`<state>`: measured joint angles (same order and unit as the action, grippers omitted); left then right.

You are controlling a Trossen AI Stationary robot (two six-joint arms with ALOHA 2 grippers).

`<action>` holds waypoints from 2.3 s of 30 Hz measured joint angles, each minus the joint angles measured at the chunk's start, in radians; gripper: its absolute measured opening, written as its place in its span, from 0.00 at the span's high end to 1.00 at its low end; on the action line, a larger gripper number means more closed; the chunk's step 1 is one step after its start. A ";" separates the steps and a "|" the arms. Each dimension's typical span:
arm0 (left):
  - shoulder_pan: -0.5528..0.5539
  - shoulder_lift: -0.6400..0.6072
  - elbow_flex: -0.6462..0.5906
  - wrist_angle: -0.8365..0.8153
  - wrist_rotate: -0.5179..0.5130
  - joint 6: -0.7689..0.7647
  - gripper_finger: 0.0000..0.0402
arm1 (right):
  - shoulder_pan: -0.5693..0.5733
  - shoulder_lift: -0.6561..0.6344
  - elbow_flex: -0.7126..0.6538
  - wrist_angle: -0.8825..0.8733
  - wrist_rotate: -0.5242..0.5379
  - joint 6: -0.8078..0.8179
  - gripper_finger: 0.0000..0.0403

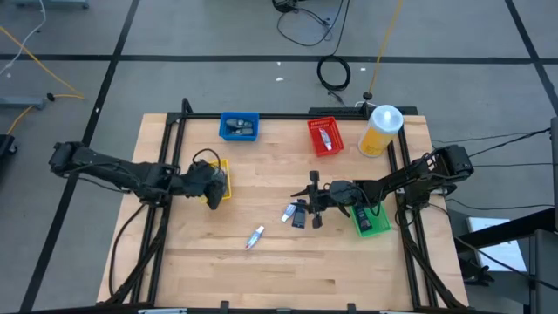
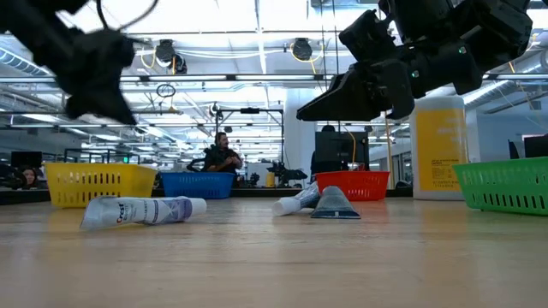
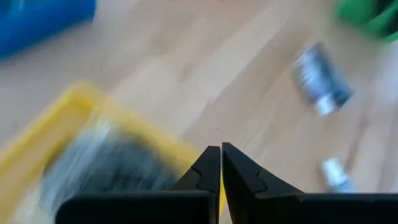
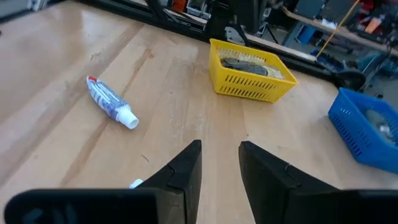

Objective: Pick & Place Travel size toiletries
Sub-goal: Put the blue shave cream into the green bin

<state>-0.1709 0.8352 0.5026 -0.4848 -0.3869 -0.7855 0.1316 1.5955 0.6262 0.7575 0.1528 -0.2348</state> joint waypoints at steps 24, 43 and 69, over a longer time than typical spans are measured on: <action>-0.057 0.267 -0.009 0.539 -0.087 0.529 0.98 | 0.076 0.000 0.040 -0.345 0.017 0.278 0.31; -0.057 0.271 -0.009 0.532 -0.086 0.521 0.94 | 0.177 0.229 0.133 -0.374 0.485 0.668 0.28; -0.057 0.271 -0.009 0.524 -0.084 0.519 0.94 | 0.151 0.019 0.123 -0.849 0.531 1.051 0.34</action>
<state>-0.2276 1.1061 0.4934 0.0395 -0.4710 -0.2662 0.2826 1.6145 0.7487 -0.0913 0.6837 0.8157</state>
